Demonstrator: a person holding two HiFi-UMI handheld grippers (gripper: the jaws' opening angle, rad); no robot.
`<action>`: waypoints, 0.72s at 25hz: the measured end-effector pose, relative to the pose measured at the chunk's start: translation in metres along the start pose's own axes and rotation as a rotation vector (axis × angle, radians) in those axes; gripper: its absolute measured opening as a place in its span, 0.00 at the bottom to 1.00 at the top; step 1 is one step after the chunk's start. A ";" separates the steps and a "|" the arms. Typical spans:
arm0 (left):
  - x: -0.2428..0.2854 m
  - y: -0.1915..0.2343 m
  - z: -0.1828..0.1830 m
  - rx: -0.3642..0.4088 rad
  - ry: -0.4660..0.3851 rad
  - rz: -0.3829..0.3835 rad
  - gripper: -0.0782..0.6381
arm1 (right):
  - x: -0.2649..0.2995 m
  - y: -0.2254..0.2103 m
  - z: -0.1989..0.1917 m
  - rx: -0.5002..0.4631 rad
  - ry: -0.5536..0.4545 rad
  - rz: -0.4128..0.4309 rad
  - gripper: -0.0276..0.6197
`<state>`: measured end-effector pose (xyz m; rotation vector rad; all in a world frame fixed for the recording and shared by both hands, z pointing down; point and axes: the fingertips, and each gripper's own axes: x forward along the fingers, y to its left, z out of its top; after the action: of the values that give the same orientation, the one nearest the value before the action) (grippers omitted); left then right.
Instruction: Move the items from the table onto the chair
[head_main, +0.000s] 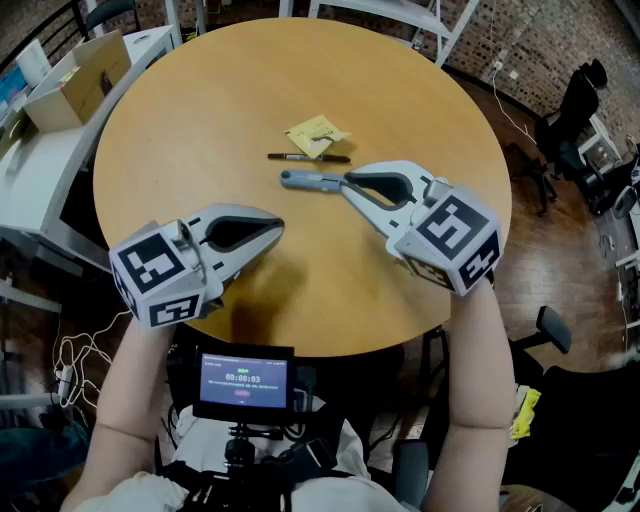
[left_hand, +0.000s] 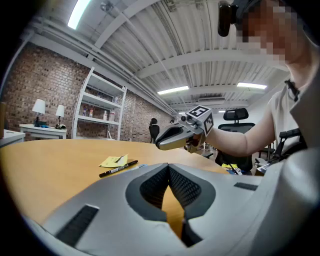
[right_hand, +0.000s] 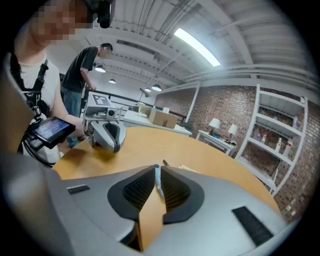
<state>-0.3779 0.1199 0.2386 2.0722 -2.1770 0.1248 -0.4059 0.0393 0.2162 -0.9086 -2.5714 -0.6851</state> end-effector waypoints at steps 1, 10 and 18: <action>-0.001 0.000 -0.001 0.000 0.004 -0.001 0.12 | 0.004 0.000 -0.005 -0.001 0.035 0.044 0.13; 0.000 -0.005 -0.003 0.006 0.014 -0.013 0.12 | 0.058 -0.006 -0.055 0.058 0.246 0.316 0.30; -0.005 0.000 -0.003 0.007 0.011 -0.011 0.12 | 0.074 -0.002 -0.069 0.078 0.334 0.379 0.29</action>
<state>-0.3772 0.1254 0.2411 2.0825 -2.1614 0.1429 -0.4524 0.0374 0.3057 -1.1091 -2.0451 -0.5648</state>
